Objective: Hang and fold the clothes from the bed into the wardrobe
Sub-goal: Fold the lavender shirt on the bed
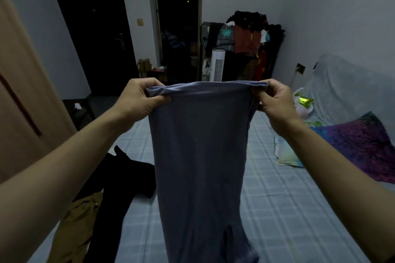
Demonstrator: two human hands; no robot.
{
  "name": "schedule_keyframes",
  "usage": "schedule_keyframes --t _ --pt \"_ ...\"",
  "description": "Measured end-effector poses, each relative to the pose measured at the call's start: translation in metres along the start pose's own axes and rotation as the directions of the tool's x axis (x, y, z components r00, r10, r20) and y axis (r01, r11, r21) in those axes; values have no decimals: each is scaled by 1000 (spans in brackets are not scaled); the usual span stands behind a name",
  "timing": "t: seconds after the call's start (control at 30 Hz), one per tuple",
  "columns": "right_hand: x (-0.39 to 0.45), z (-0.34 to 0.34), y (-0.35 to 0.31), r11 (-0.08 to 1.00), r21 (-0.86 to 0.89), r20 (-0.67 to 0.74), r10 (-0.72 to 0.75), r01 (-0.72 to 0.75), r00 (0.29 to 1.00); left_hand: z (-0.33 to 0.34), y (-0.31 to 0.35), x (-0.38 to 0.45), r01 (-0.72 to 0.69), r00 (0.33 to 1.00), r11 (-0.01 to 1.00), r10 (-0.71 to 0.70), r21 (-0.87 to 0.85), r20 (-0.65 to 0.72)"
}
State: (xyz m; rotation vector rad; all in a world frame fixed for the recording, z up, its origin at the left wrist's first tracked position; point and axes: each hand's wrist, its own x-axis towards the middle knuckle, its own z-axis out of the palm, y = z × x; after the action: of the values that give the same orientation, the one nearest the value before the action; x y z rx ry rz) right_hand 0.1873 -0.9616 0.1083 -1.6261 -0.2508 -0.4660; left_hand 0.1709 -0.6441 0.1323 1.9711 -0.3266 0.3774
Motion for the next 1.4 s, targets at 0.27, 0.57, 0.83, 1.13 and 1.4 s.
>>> schedule_keyframes --t 0.27,0.57,0.83,1.13,1.4 --pt "-22 -16 -2 1000 -4 149 -24 25 988 -18 0 -8 43 975 997 -26 -71 220" --pt "-20 -19 4 999 47 196 6 -16 981 -23 -15 2 138 934 968 -56 -211 354" --pt "26 -14 39 994 75 160 69 -82 985 2 -49 48 251 933 930 -158 -270 323" --pt "124 11 128 965 -22 -40 261 -262 964 73 -117 140 282 959 958 -280 -49 45" --pt "173 -1 62 997 68 -2 -39 40 999 41 -68 173 -75 990 984 55 -159 -128"
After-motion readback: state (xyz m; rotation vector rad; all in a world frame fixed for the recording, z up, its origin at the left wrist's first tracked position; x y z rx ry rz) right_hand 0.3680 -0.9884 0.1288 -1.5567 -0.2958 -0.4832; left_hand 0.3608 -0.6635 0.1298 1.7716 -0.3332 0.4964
